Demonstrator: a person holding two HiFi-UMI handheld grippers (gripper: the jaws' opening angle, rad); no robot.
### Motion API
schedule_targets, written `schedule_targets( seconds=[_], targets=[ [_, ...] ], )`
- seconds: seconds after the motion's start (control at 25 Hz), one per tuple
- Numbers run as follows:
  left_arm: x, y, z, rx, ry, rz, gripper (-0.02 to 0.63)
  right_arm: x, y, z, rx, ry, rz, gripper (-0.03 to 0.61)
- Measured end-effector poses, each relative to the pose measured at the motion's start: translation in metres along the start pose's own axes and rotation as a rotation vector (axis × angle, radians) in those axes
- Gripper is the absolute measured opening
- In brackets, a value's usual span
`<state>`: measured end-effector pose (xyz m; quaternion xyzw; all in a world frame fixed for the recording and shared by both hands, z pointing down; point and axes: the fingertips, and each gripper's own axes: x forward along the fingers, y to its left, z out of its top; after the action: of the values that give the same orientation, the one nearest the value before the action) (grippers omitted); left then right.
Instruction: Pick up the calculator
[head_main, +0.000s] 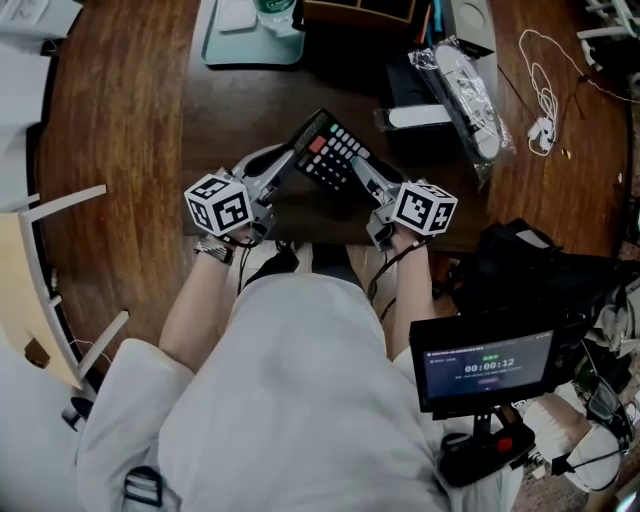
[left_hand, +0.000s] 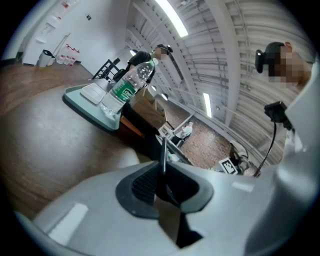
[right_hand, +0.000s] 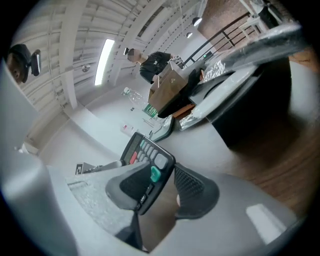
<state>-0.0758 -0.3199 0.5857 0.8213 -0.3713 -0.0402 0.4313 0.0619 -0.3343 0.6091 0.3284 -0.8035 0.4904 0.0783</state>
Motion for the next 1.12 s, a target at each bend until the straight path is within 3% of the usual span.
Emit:
schedule_targets(
  seconds=[0.72, 1.12],
  targets=[
    [-0.011, -0.069, 0.011, 0.095, -0.021, -0.094, 0.058, -0.074, 0.051, 0.018, -0.137, -0.147, -0.108, 0.146],
    [-0.043, -0.123, 0.032, 0.225, -0.057, -0.173, 0.060, -0.117, 0.109, 0.025, -0.248, -0.269, -0.124, 0.147]
  ],
)
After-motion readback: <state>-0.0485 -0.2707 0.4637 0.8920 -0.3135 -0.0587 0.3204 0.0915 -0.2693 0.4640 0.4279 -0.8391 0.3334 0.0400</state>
